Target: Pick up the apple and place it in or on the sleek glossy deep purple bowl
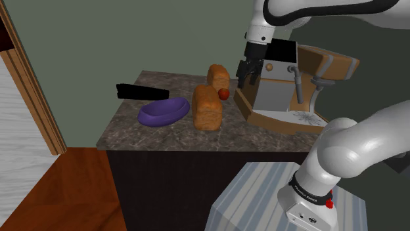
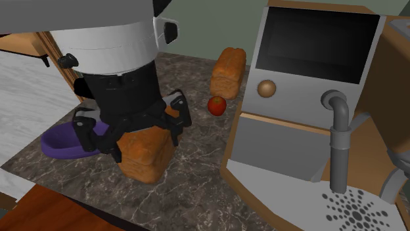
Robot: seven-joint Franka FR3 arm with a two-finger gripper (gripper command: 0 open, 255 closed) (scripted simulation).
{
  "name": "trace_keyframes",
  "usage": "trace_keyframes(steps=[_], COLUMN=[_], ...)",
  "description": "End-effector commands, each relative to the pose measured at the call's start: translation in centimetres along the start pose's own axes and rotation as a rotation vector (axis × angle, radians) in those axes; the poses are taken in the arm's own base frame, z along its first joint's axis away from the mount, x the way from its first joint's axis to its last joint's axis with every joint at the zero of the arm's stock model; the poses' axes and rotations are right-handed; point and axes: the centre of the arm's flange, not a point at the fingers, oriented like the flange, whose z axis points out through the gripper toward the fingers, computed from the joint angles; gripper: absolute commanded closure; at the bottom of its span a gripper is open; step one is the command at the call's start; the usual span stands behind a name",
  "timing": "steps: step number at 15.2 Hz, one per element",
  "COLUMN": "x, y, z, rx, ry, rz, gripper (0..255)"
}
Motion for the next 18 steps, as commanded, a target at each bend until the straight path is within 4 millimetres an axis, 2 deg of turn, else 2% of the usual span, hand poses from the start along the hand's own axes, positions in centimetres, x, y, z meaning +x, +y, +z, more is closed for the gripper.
trace_keyframes(steps=[1,18], x=[2.0,19.3], y=[1.8,16.1], z=[0.8,8.2], rx=[-0.003,-0.019], ry=[-0.014,-0.131], rz=[0.007,0.07], gripper=[0,0])
